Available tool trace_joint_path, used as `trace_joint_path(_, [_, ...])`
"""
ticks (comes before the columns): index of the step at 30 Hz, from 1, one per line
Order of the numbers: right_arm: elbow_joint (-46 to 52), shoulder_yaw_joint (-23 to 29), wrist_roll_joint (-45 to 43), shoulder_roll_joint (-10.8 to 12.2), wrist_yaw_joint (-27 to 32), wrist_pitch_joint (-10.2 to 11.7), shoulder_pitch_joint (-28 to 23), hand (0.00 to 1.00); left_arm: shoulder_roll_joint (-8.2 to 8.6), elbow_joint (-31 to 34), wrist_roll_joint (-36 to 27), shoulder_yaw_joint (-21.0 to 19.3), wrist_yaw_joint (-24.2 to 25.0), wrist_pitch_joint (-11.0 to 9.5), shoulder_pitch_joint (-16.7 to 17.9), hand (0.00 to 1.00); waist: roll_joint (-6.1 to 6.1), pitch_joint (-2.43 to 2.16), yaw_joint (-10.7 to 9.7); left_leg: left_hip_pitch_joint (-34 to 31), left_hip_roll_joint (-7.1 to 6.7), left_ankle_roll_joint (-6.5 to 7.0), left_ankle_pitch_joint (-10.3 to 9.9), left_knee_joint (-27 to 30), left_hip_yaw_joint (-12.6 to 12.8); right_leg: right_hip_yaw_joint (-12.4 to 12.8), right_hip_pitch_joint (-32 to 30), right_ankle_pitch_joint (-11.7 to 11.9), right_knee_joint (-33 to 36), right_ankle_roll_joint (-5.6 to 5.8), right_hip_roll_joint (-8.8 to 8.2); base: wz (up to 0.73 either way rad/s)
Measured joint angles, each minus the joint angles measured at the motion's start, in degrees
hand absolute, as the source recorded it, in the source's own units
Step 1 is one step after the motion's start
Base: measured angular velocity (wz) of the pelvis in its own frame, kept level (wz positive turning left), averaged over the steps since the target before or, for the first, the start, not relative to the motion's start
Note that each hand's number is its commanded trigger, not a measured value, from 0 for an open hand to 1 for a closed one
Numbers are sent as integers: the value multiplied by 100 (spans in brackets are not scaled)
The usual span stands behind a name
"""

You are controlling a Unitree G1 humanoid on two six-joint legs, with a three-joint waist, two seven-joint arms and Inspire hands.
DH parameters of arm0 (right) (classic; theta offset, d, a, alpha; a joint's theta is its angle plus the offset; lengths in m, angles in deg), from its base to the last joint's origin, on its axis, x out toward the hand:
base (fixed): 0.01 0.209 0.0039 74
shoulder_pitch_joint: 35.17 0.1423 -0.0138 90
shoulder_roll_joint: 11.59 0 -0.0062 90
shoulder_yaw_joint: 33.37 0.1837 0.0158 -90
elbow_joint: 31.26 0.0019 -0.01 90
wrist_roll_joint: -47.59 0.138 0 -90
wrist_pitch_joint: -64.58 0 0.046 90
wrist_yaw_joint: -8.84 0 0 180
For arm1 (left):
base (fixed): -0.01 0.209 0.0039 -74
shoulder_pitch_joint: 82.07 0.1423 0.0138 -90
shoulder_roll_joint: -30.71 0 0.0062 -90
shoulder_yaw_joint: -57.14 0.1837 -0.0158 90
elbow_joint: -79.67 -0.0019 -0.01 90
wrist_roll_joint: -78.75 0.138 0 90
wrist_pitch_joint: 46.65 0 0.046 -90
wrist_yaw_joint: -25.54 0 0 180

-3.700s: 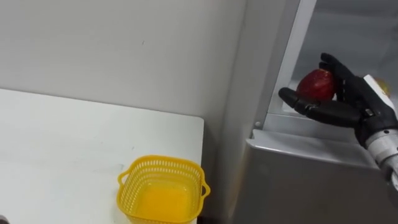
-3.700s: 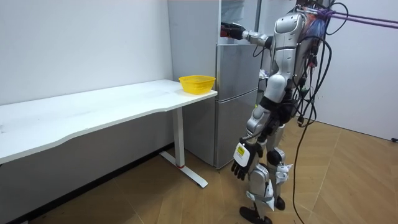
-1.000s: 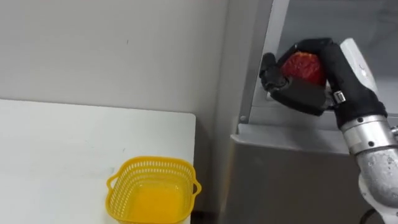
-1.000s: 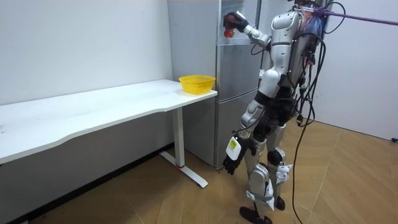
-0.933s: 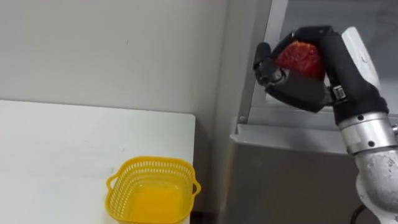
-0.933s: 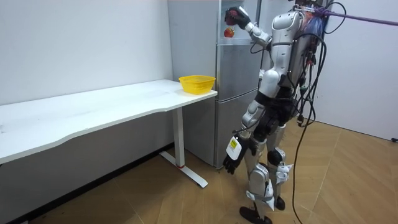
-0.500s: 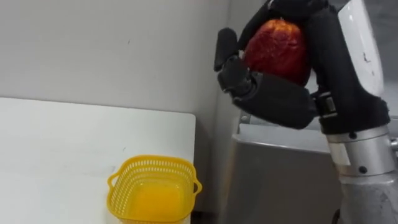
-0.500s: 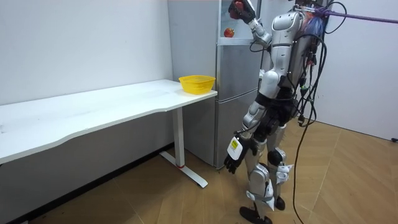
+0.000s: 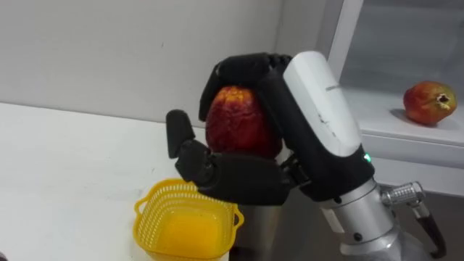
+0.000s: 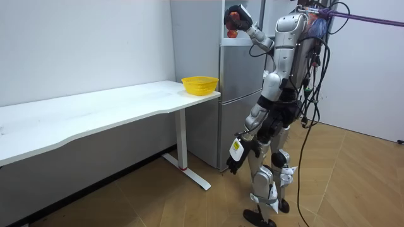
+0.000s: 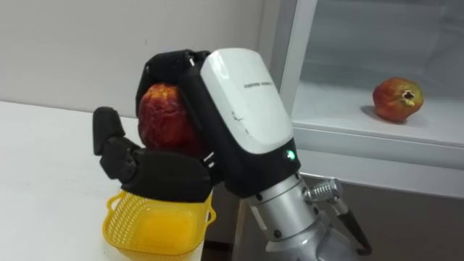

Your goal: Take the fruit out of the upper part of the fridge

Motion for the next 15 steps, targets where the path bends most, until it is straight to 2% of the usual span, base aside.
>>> trace_joint_path(4, [-189,-176,-209,-4,-18,116,3,100,-61,14,11,16,50,-9,-28,0,-94,37,126,-36,-6,1,0,25,-40,-104,-2,0,1,0,-12,4])
trace_joint_path(7, [-512,-169,-387,0,-18,82,48,100,-77,19,34,-51,93,4,-48,0,-162,22,172,-151,-23,1,0,89,-162,-211,-40,0,1,1,-25,20])
trace_joint_path(11, [-1114,-186,-807,32,-60,44,70,100,-75,16,4,-50,108,8,-48,0,-160,28,231,-239,-89,18,13,127,-251,-326,-65,-1,2,3,-52,14])
trace_joint_path(15, [-1712,-252,-1155,26,-79,-124,72,100,-64,-23,10,-50,167,42,-53,0,-151,48,434,-273,-95,23,20,122,-286,-372,-95,-2,2,4,-59,3])
